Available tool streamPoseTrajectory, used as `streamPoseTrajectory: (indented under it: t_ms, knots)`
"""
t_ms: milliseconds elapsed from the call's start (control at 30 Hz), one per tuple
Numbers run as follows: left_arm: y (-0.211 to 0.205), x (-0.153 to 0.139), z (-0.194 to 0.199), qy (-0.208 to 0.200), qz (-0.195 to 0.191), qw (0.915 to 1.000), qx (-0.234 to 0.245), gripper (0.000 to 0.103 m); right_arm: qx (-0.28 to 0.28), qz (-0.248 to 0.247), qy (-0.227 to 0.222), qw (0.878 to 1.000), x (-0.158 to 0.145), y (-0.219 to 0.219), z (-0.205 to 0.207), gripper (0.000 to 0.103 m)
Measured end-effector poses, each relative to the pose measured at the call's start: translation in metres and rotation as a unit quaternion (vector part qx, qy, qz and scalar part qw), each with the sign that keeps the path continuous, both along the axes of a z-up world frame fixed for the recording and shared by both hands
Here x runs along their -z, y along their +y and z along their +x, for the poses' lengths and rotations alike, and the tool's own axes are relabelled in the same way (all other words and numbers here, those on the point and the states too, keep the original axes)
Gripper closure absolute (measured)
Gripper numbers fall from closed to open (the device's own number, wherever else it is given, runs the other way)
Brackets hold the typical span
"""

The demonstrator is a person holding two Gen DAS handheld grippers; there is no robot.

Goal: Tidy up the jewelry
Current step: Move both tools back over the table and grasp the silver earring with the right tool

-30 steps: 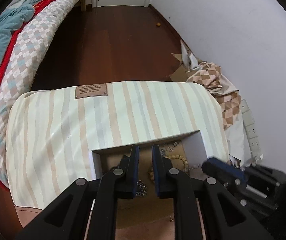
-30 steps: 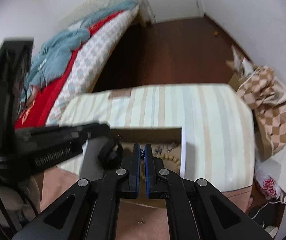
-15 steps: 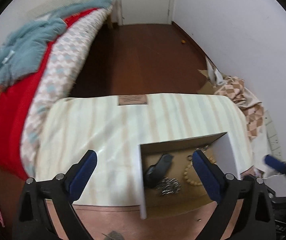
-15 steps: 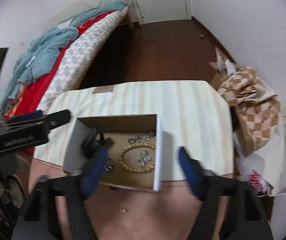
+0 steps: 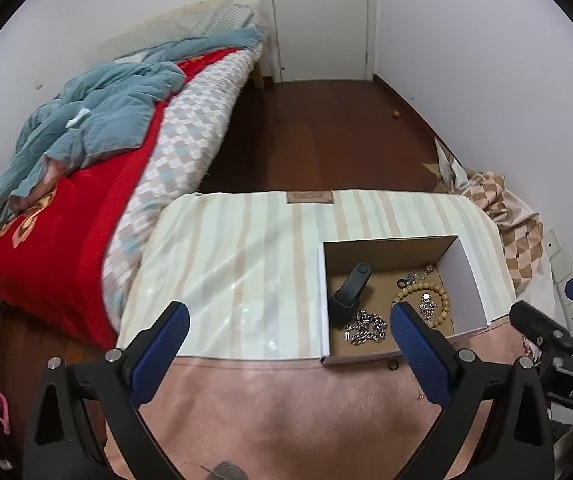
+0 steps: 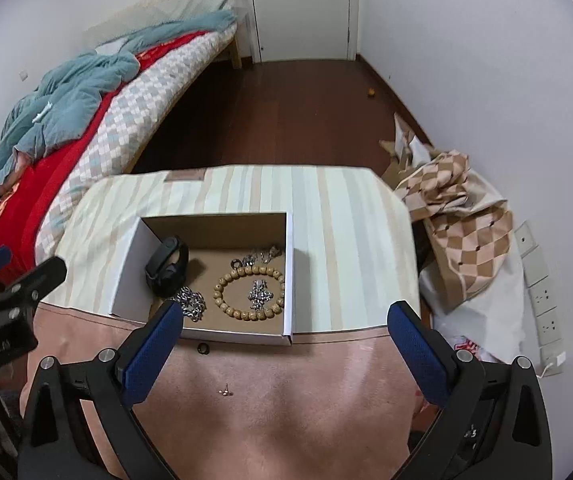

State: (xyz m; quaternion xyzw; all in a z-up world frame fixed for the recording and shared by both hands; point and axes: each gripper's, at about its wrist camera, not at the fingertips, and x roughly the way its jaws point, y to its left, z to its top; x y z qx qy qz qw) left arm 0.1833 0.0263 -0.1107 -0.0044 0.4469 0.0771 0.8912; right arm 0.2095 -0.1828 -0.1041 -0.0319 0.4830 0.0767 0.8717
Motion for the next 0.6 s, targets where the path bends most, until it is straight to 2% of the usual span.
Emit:
streamPoseTrajectory:
  t_ms: [133,233,400,467,500,533,567,600]
  knots:
    - [0.005,-0.003,-0.023,-0.011,-0.001,0.9997,-0.020,0.001,0.003,0.009,-0.010,1.000,-0.010,0.000,-0.016,0.000]
    - [0.008,0.018,-0.038,0.003,0.011,0.9993,-0.035,0.001,0.002,0.012,0.000,1.000,0.003,0.003,-0.027,0.000]
    - [0.020,0.081,-0.049,0.079,0.017,0.9953,-0.055,0.001,-0.004,0.006,0.036,0.999,0.062,0.011,-0.045,0.000]
    - [0.025,0.101,-0.052,0.097,0.026,0.9929,-0.064,0.001,-0.008,-0.002,0.045,0.999,0.090,0.017,-0.051,0.001]
    - [0.028,0.109,-0.053,0.105,0.031,0.9917,-0.068,0.001,-0.010,-0.002,0.047,0.999,0.099,0.018,-0.053,0.006]
    - [0.032,0.118,-0.054,0.115,0.035,0.9901,-0.072,0.001,-0.013,0.000,0.050,0.999,0.109,0.020,-0.054,0.020]
    - [0.034,0.123,-0.055,0.120,0.036,0.9893,-0.074,0.001,-0.015,0.002,0.052,0.999,0.116,0.023,-0.056,0.028]
    - [0.037,0.127,-0.056,0.125,0.037,0.9885,-0.076,0.001,-0.017,0.003,0.052,0.998,0.123,0.025,-0.057,0.044]
